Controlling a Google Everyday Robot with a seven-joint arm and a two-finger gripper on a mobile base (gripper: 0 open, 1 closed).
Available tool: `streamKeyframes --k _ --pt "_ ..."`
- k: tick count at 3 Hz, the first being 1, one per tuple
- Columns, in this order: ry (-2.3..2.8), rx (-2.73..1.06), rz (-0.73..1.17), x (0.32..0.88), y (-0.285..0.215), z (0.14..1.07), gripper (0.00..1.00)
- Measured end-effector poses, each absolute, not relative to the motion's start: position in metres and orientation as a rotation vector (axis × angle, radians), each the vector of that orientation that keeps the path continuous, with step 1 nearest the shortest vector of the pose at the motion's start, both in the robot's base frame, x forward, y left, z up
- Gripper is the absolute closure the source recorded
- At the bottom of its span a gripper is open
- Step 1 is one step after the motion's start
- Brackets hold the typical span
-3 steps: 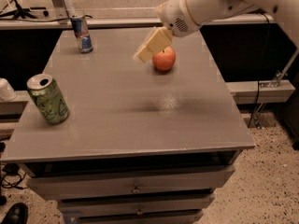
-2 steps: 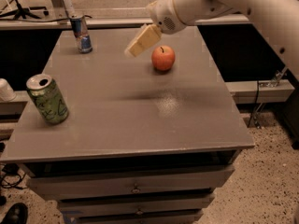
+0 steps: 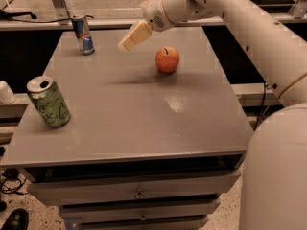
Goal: Move redbull can near green can
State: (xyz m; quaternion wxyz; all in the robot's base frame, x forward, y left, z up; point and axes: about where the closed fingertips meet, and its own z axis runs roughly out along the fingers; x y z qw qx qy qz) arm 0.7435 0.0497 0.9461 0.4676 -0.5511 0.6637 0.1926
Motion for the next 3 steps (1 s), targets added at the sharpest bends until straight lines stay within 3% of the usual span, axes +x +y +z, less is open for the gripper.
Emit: streamKeyframes --k 3 --pt "1.564 -1.220 0.618 0.806 0.141 0.932 0.00"
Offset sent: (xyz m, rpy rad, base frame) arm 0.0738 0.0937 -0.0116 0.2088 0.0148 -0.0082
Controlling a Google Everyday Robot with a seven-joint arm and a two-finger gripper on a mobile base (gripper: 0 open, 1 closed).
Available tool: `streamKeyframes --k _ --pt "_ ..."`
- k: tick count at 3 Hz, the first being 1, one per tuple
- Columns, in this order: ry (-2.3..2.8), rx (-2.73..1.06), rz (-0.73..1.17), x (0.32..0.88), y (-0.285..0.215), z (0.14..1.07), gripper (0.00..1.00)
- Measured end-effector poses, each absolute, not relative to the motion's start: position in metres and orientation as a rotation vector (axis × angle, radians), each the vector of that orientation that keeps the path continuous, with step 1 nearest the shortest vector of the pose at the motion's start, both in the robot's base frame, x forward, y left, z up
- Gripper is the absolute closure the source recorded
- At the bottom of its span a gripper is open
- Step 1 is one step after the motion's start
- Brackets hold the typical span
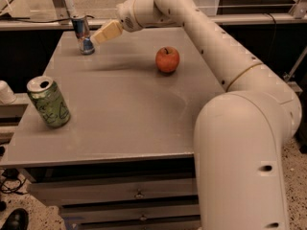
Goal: Move redbull can near green can
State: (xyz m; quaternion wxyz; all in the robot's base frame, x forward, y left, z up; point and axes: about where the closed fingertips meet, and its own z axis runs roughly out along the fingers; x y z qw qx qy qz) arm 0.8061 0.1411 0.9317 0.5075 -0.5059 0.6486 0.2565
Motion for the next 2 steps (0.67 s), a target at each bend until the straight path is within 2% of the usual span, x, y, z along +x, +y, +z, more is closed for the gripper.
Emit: streamKeyframes --k 2 --pt "1.536 -1.183 0.668 0.824 0.202 0.930 0.00"
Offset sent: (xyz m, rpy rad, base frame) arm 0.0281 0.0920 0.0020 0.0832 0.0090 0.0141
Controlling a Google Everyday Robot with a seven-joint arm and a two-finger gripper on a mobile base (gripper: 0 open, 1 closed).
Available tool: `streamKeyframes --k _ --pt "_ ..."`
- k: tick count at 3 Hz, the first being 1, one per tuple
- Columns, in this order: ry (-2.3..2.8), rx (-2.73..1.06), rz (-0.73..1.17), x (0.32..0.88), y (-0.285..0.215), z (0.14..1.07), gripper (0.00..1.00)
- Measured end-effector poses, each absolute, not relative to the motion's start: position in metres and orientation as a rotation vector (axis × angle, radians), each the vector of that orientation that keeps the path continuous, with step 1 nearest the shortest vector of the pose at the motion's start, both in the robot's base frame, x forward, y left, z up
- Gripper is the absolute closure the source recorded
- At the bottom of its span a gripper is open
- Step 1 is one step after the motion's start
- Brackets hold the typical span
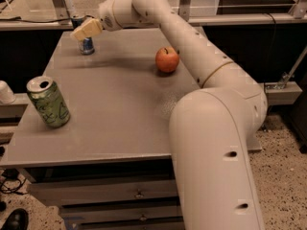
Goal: Move redbull can near green can
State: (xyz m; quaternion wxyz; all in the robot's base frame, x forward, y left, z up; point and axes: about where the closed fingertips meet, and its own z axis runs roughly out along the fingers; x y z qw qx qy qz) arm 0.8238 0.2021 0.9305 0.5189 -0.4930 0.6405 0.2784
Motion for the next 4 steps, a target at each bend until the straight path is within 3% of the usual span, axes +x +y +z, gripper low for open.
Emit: streamKeyframes --k 1,2,4 --pt "1.543 -1.191 0.702 0.821 0.227 0.923 0.00" --pt "1.553 -1.197 0.717 0.818 0.239 0.917 0.18" --pt "1.565 -1.181 0.705 0.817 0.227 0.916 0.64"
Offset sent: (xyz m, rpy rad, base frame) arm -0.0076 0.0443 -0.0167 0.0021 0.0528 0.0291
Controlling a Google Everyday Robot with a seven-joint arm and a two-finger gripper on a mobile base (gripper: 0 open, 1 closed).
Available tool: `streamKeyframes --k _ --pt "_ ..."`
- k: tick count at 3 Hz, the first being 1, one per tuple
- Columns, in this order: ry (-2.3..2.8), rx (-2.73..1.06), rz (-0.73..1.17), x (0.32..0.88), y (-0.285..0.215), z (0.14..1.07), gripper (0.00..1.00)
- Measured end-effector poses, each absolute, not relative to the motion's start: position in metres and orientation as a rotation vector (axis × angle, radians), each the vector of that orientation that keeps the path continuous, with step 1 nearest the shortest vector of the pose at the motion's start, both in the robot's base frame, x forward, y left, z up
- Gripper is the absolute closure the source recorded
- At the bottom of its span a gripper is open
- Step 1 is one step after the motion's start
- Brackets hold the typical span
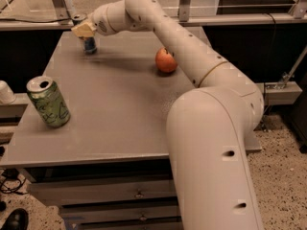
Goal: Move redbull can near green can
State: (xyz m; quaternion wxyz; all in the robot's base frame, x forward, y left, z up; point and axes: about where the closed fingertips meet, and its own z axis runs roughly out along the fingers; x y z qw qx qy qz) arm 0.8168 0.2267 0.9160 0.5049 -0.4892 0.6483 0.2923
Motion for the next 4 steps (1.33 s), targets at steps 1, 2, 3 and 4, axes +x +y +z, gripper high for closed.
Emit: streamKeyframes --k 1,2,3,4 --pt "1.541 -1.175 0.706 0.811 0.211 0.930 0.88" --pt "1.504 -1.185 0.726 0.791 0.192 0.947 1.00" --pt "1.465 -1.215 0.759 0.759 0.175 0.960 1.00" --pt "1.436 -1.250 0.802 0.722 0.165 0.963 1.00"
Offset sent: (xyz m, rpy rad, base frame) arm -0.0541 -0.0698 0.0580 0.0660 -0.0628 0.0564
